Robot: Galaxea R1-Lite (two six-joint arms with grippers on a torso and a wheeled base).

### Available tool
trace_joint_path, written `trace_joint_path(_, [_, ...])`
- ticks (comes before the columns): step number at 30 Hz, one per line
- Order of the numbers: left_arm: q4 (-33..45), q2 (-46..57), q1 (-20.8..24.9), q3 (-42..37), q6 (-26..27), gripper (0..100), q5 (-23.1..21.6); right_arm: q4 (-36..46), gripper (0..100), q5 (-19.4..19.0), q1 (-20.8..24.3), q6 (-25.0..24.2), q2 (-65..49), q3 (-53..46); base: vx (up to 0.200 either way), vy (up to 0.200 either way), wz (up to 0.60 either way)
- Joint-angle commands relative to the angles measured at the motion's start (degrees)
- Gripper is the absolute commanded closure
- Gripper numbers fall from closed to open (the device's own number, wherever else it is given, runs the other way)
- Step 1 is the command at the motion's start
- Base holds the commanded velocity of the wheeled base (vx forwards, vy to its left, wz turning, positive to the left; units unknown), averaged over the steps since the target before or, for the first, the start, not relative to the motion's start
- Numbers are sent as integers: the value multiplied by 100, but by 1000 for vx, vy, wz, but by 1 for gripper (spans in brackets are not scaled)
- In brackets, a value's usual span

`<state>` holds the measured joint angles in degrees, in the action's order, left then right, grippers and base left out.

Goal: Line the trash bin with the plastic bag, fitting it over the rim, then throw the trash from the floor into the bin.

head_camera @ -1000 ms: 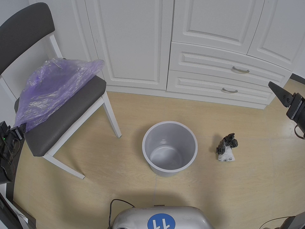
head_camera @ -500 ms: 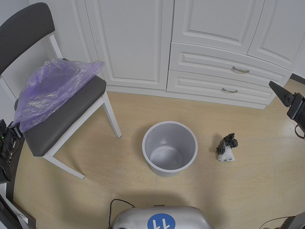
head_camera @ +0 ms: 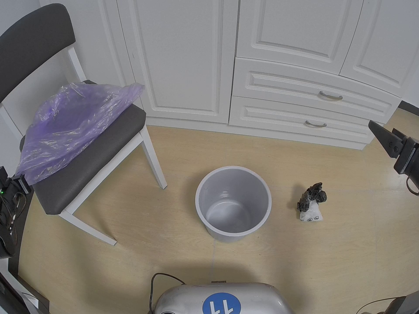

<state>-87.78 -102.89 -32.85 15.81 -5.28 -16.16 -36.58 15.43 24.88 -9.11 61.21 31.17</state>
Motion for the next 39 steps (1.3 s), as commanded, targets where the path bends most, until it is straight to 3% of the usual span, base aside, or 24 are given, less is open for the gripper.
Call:
trace_joint_path(1, [-2, 753, -63, -245, 1, 100, -300, 116, 0, 56, 527, 375, -346, -129, 0, 0, 0])
trace_joint_path(5, [16, 1324, 139, -351, -17, 100, -387, 653, 0, 188, 781, 779, -320, 12, 0, 0, 0])
trace_joint_path(13, [86, 1772, 719, -210, -26, 100, -370, 995, 0, 171, 1028, 796, -276, 363, 0, 0, 0])
trace_joint_path(19, [482, 2168, 1466, 124, -26, 100, -326, 978, 0, 179, 1370, 779, -162, 346, 0, 0, 0])
trace_joint_path(20, [789, 2423, 1730, 229, -26, 100, -300, 943, 0, 179, 1432, 752, -83, 328, 0, 0, 0])
trace_joint_path(23, [1176, 2739, 1941, 335, -26, 100, -264, 925, 0, 179, 1458, 673, 14, 328, 0, 0, 0])
trace_joint_path(29, [3681, 4268, 2934, 1170, -8, 100, -203, 916, 0, 197, 1854, 401, 234, 346, 0, 0, 0])
trace_joint_path(31, [4718, 4637, 3312, 1486, 1, 100, -18, 916, 0, 206, 1915, 375, 286, 346, 0, 0, 0])
trace_joint_path(32, [4718, 4637, 3312, 1486, 1, 100, -18, 916, 0, 206, 1915, 375, 286, 346, 0, 0, 0])
trace_joint_path(33, [5500, 4884, 3707, 1662, 1, 100, 228, 916, 0, 197, 1933, 339, 321, 337, 0, 0, 0])
trace_joint_path(34, [5562, 4892, 3742, 1671, 1, 100, 245, 916, 0, 206, 1933, 331, 321, 337, 0, 0, 0])
trace_joint_path(36, [6247, 5051, 4375, 1820, 36, 100, 571, 916, 0, 188, 1942, 216, 401, 328, 0, 0, 0])
trace_joint_path(39, [6309, 5086, 4780, 1803, 36, 100, 790, 916, 0, 179, 1942, 111, 506, 328, 0, 0, 0])
